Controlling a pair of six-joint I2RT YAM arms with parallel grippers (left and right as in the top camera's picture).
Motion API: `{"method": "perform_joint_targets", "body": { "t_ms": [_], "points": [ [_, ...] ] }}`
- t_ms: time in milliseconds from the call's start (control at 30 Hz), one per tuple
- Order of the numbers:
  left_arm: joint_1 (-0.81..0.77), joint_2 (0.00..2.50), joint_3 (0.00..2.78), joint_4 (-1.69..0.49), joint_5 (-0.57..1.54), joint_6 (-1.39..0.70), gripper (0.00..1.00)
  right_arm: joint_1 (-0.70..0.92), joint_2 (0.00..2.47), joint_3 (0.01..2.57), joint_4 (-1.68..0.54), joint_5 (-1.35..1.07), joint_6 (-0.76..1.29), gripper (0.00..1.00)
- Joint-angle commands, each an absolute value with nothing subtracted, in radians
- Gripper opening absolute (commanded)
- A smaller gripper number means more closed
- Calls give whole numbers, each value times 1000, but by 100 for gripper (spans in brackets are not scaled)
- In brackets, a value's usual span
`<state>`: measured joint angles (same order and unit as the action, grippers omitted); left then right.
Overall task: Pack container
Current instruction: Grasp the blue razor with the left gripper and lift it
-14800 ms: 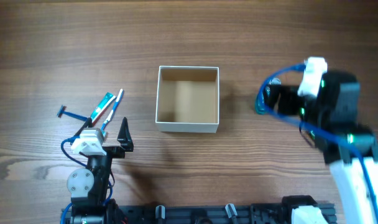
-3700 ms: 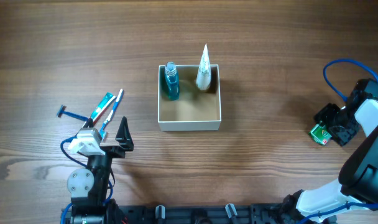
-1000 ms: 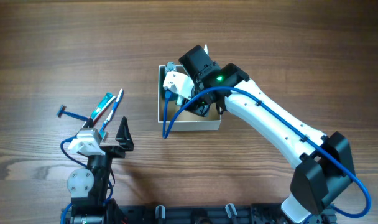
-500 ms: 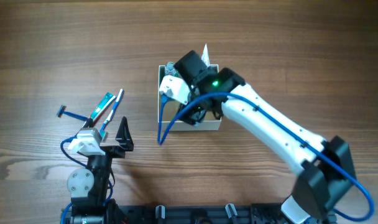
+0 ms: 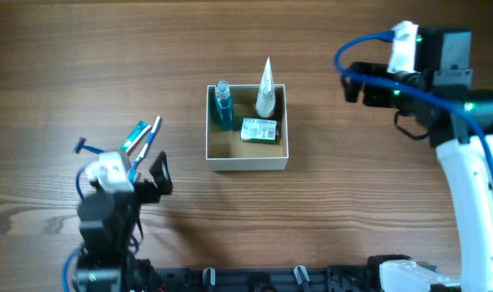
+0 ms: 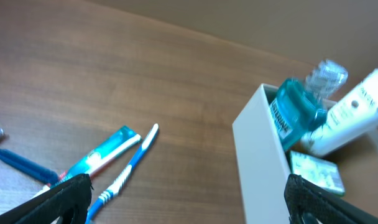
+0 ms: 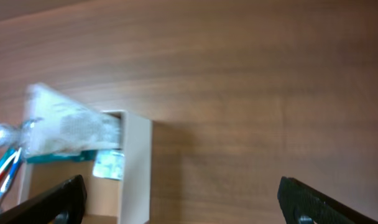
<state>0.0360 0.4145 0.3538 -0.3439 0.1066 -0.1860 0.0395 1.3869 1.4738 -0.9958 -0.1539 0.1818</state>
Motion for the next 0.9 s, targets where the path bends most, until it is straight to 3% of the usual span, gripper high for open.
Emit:
{"method": "perform_joint_targets", "body": {
  "t_ms": [0,200,400,533,867],
  "points": [
    [42,748,693,-468,53,-141,100,-1,1445,1444,-1011,-212,238,100],
    [173,1234,1256,-866,-9,-361,100,-1,1542,1426,-1030,-211,180,100],
    [290,1408,1283,-915,47,-492,100,-1,1558,1427,-1030,-211,179,100],
    [396,1498,1280,-1022,7,-849,100,-1,1558,1426,-1033,-212,175,100],
    [431,1753,1280,-1005,9,-923,100,-1,1558,1426,-1058,-211,175,100]
  ]
}}
